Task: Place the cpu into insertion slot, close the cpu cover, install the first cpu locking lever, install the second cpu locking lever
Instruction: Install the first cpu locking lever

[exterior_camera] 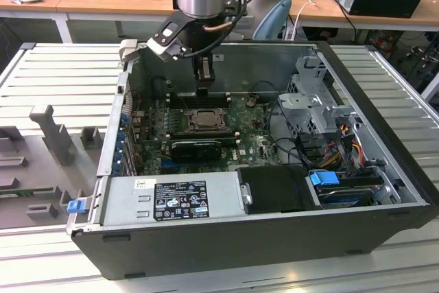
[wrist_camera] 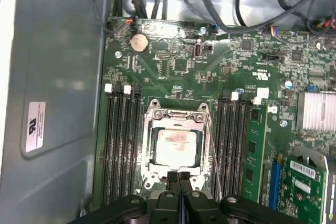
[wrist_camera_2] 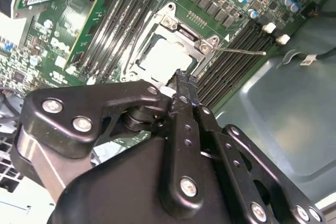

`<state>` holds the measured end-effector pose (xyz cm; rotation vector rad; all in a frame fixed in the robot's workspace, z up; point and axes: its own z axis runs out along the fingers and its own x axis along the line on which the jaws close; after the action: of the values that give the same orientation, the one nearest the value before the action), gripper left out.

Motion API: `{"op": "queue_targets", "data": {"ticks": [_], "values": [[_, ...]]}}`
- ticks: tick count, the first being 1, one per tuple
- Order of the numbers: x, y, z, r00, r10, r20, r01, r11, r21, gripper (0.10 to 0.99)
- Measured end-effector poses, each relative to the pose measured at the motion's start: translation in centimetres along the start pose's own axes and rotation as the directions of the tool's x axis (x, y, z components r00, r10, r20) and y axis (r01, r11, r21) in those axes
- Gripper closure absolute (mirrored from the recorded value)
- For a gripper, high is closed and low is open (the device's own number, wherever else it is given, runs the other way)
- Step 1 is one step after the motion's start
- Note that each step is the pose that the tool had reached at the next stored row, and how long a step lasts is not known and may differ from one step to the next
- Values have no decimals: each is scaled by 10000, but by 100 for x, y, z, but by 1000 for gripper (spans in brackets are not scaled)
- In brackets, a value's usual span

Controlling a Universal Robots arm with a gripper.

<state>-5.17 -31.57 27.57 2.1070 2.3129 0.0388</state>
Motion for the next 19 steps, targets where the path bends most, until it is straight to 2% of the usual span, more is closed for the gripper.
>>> {"op": "queue_targets", "data": {"ticks": [4,7,9,15,19], "values": [[1,0,1,9987,-502,-15,502,9987,2,980],[1,0,3,9943,-1066,-30,1066,9943,6,980],[1,0,3,9920,-1258,-36,1258,9921,6,980],[1,0,3,9786,-2057,-58,2058,9786,9,980],[1,0,4,9656,-2599,-74,2599,9656,9,980]]}}
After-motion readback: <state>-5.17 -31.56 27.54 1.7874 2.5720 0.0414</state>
